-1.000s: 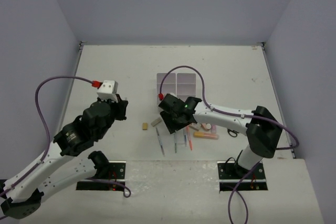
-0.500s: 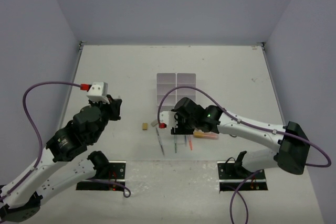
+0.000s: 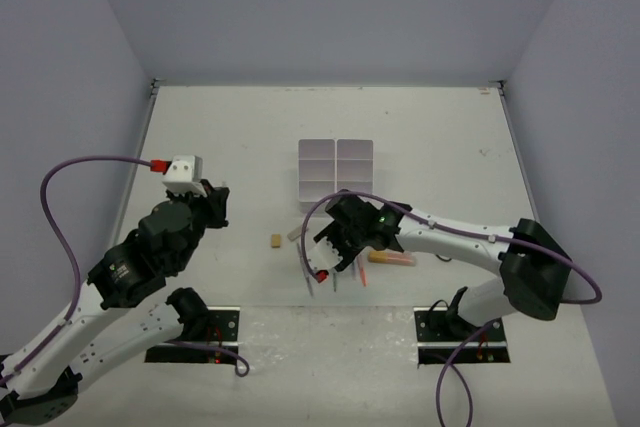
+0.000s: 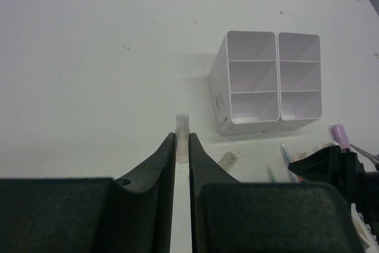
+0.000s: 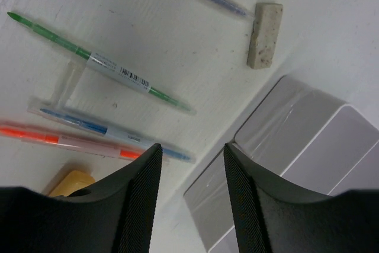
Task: Sort the stationery into containers
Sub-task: Pick up the pen from the center of the board.
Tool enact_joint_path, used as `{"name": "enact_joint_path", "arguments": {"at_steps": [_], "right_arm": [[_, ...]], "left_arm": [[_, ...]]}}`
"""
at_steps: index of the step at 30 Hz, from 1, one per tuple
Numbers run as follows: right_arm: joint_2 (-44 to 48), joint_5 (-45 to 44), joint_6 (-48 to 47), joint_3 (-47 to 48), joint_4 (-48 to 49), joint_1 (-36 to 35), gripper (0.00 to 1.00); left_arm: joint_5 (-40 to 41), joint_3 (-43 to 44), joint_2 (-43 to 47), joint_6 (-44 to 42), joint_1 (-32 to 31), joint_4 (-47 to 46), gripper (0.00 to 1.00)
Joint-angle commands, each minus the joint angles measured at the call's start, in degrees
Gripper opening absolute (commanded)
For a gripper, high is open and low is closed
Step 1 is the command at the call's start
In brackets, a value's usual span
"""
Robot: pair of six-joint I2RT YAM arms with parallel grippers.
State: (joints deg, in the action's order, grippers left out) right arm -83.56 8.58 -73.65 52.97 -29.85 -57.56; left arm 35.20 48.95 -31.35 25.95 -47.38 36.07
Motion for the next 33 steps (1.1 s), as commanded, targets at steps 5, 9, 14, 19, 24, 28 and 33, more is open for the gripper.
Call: {"name": "enact_joint_path", "arguments": {"at_steps": [5,9,14,19,24,28,33], "right_arm": [[-2.6,0.8,-17.5,1.6,-1.7,0.0,0.81],[-4.2,-0.3,-17.5,3.5,-3.6,-0.1,0.99],[-5.7,-1.3,-17.7,3.3,-3.6,-0.2,0.99],[-6.6,0.5,-15.9,5.5,-4.5,-0.5,0.96],[-6.8,1.3,-14.4,7.2,-5.7,-1.6,0.77],[-7.9,1.0,-14.9,7.9,-6.5,-1.9,0.68],[-9.3,0.3,-15.2,7.9,-6.9,-2.3,0.60]], "left_arm": [[0.8,-0.2,0.6,-0.1,1.2,-2.0,0.00],[-0.1,-0.4,1.0,-0.4,1.5,-2.4,0.00],[-0.2,-0.4,1.4,-0.5,1.6,-2.4,0.00],[-0.1,-0.6,1.5,-0.5,1.6,-2.5,0.00],[-0.2,-0.6,1.4,-0.5,1.7,-2.6,0.00],[-0.3,-0.6,1.1,-0.6,2.2,-2.6,0.00],[-0.5,-0.7,1.1,-0.8,2.3,-2.8,0.00]]}}
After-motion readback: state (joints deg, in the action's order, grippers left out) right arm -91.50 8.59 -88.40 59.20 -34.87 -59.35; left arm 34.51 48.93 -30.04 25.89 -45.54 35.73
